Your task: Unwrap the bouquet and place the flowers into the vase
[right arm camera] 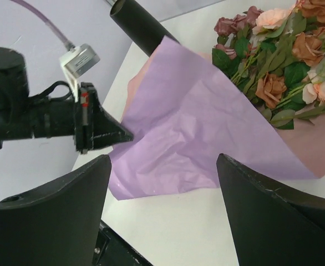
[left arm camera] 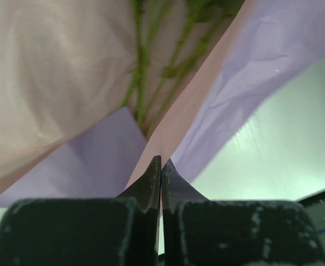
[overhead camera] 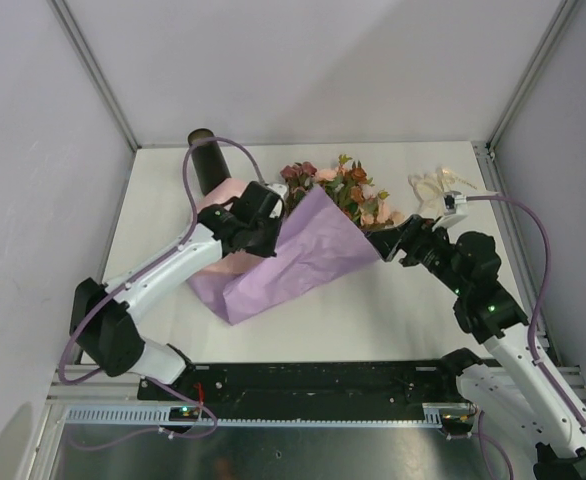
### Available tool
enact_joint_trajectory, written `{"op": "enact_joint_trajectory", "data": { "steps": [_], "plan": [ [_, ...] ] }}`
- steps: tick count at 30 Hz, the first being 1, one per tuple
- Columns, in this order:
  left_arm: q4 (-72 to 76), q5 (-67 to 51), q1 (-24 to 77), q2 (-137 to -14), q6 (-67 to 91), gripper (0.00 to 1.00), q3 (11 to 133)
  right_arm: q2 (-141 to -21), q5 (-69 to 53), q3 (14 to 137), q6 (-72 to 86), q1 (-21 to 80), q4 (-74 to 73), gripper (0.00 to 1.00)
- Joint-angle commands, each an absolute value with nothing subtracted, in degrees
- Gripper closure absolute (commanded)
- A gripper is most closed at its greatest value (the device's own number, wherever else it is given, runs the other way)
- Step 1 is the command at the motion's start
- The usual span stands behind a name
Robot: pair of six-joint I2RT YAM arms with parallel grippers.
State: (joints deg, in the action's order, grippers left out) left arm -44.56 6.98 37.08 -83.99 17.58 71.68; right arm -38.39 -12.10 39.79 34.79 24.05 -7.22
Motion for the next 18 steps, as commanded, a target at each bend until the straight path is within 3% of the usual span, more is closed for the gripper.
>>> {"op": "enact_joint_trajectory", "data": {
  "steps": [1,8,18],
  "plan": [
    [-42.6,-0.8,41.4,-80.4,20.7,0.99,70.4,-38.1,-10.2,43.1,33.2,24.1,-8.6,0.17],
    [-40.4,-8.9,47.9,-79.4,23.4,0.90,66.9,-37.7,-7.7,44.3,32.4,23.2,-11.8,0.12],
    [-40.3,-17.1,50.9,-72.7,20.8,0.49,65.1,-39.7,-10.5,47.4,31.6,22.1,-14.7,0.13]
  ]
}}
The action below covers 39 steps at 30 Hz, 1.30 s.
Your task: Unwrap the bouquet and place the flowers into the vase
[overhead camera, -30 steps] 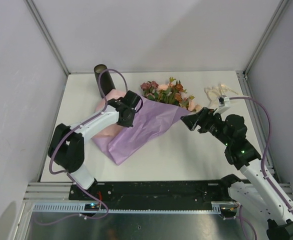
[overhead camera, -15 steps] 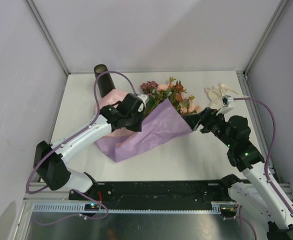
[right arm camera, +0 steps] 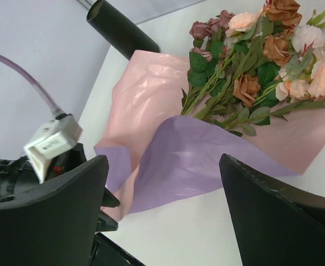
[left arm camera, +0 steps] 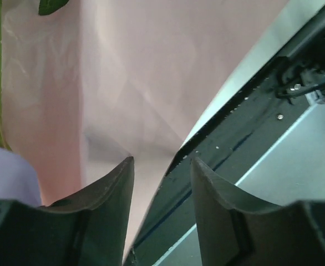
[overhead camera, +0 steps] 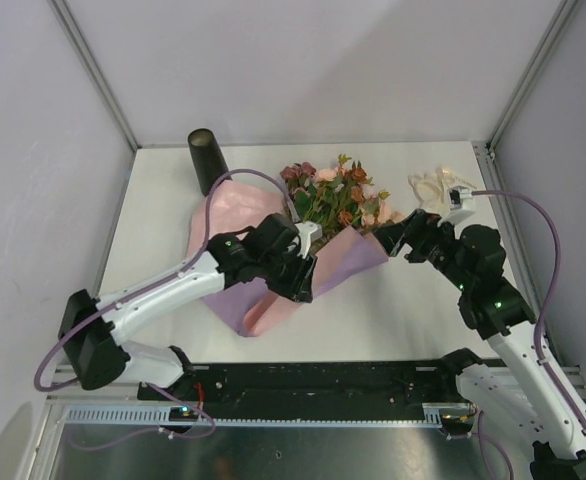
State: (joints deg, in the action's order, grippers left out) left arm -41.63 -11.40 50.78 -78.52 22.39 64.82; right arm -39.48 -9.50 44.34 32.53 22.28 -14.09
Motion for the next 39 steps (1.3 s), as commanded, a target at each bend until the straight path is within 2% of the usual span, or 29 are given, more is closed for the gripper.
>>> {"op": "enact_joint_trajectory", "data": {
  "steps": [1,7,11,16,18,23,26,28,30,35,39],
  "plan": [
    [-40.4,-17.5,50.8,-71.9,20.0,0.47,65.0,-40.0,-10.9,47.6,31.6,22.1,-14.7,0.13],
    [-42.6,-11.2,49.3,-65.6,17.5,0.39,64.6,-45.2,-13.6,49.2,30.5,22.1,-14.7,0.15],
    [-43.5,-1.9,45.2,-63.3,18.9,0.26,65.2,-48.9,-15.1,52.0,29.1,21.6,-13.7,0.17],
    [-44.6,4.4,40.2,-63.6,20.6,0.26,68.2,-54.5,-16.7,56.1,27.5,20.3,-12.9,0.21],
    [-45.2,4.5,39.2,-64.5,20.5,0.26,69.3,-56.8,-18.2,56.9,27.2,20.0,-13.2,0.26],
    [-46.5,7.5,38.8,-65.2,18.6,0.21,70.0,-61.4,-24.2,57.2,27.0,21.1,-16.3,0.56],
    [-47.9,13.6,38.8,-65.0,16.8,0.14,70.7,-62.5,-27.1,57.1,27.3,22.8,-20.3,0.65],
    [-48.9,18.4,38.8,-64.8,15.5,0.05,70.9,-62.2,-27.2,56.7,28.1,24.7,-23.8,0.65],
    [-49.2,22.5,38.8,-64.6,14.2,0.02,70.6,-61.6,-25.7,54.7,29.5,26.9,-26.5,0.64],
    [-49.3,32.8,38.8,-64.5,13.3,0.00,68.1,-57.9,-21.1,44.6,35.2,32.0,-26.4,0.65],
    [-49.1,39.7,38.8,-64.0,15.7,0.00,65.0,-54.5,-17.7,33.7,40.2,33.7,-20.6,0.67]
  ]
}}
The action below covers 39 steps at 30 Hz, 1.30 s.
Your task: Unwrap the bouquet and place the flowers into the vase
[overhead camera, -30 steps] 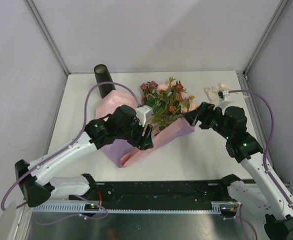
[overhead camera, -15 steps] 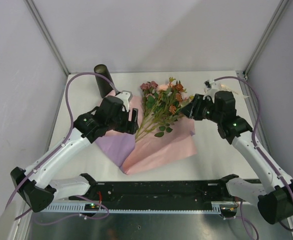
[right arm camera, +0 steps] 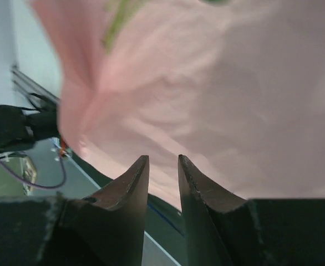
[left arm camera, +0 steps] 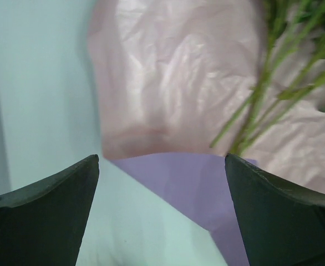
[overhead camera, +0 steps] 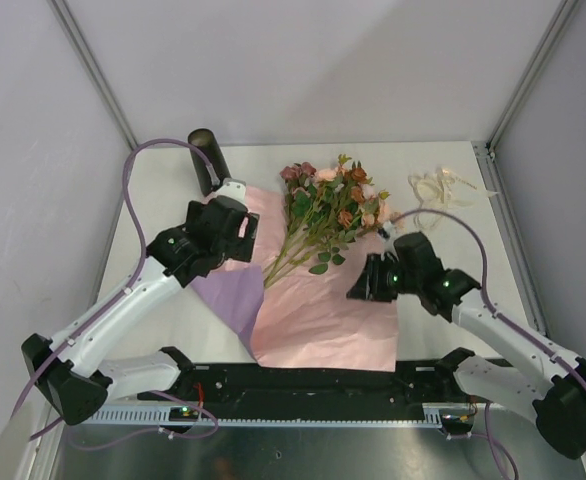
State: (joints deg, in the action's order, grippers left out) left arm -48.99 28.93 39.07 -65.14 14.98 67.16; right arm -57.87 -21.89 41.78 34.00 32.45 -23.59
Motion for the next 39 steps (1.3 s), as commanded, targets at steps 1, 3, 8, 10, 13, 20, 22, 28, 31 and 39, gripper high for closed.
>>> {"op": "enact_joint_trajectory", "data": {
  "steps": [1,3,8,10,13,20,22,28,31,39],
  "plan": [
    [-49.2,41.2,38.8,-63.9,16.1,0.00,64.5,-53.9,-16.6,31.2,41.1,34.0,-19.6,0.67],
    [-49.2,43.5,38.8,-63.5,16.5,0.00,64.0,-53.1,-14.9,26.8,43.0,34.7,-17.3,0.67],
    [-49.1,48.2,38.9,-61.3,18.0,0.00,63.7,-52.9,-9.5,19.5,45.8,36.9,-12.9,0.67],
    [-49.0,47.3,38.9,-60.3,18.8,0.00,63.6,-53.6,-7.2,18.5,45.9,37.4,-12.4,0.66],
    [-48.9,40.4,38.8,-59.6,19.8,0.01,64.3,-54.7,-5.4,18.2,45.9,37.6,-11.7,0.65],
    [-48.6,14.4,38.8,-62.1,24.6,0.08,69.1,-52.0,-5.2,18.4,45.7,38.9,-8.6,0.65],
    [-48.3,12.4,38.8,-63.6,26.8,0.11,69.8,-50.4,-5.2,18.4,45.4,39.7,-7.8,0.65],
    [-48.5,11.3,34.5,-67.7,39.5,0.33,64.3,-45.4,-5.2,18.4,44.9,40.5,-7.5,0.64],
    [-48.5,9.6,28.9,-68.1,49.1,0.53,59.0,-43.0,-5.0,18.4,44.6,40.5,-8.2,0.64],
    [-48.7,10.8,18.6,-64.0,63.1,0.94,45.8,-38.7,-3.9,18.4,42.7,40.5,-10.5,0.63]
  ]
}}
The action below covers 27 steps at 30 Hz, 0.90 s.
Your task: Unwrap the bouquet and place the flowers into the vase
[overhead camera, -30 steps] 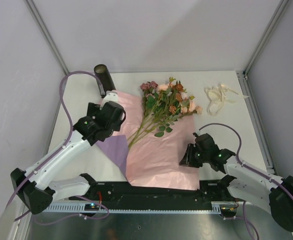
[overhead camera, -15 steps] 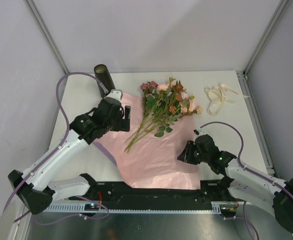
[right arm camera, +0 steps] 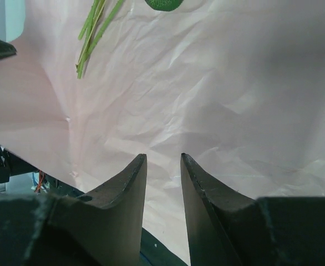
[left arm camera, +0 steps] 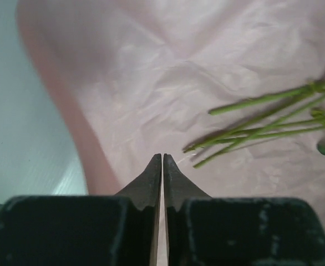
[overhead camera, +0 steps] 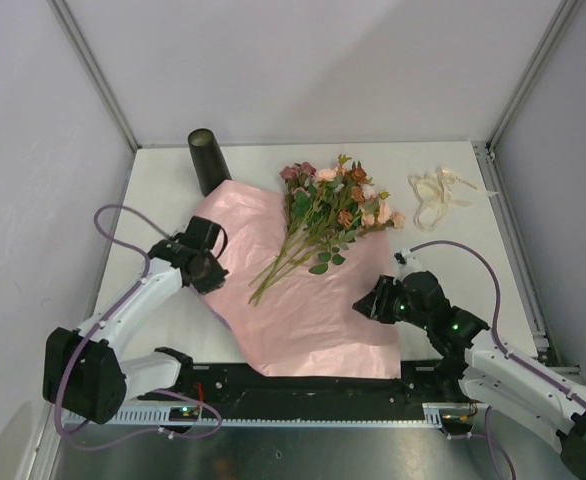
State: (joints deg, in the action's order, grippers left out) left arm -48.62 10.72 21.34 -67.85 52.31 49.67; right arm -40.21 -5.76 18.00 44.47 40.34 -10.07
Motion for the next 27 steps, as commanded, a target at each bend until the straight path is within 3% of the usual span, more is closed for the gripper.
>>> {"op": "enact_joint_trajectory", "data": {
  "steps": [1,12,27],
  "plan": [
    [-48.6,10.8,17.6,-63.2,64.5,0.96,44.2,-38.5,-3.8,18.4,42.6,40.5,-10.6,0.63],
    [-48.5,14.1,9.6,-56.7,74.8,1.00,32.7,-38.4,-3.3,18.4,42.1,39.7,-9.9,0.63],
    [-48.4,16.4,6.6,-54.2,78.5,1.00,28.1,-39.4,-3.6,19.5,43.0,38.3,-9.1,0.62]
  ]
}}
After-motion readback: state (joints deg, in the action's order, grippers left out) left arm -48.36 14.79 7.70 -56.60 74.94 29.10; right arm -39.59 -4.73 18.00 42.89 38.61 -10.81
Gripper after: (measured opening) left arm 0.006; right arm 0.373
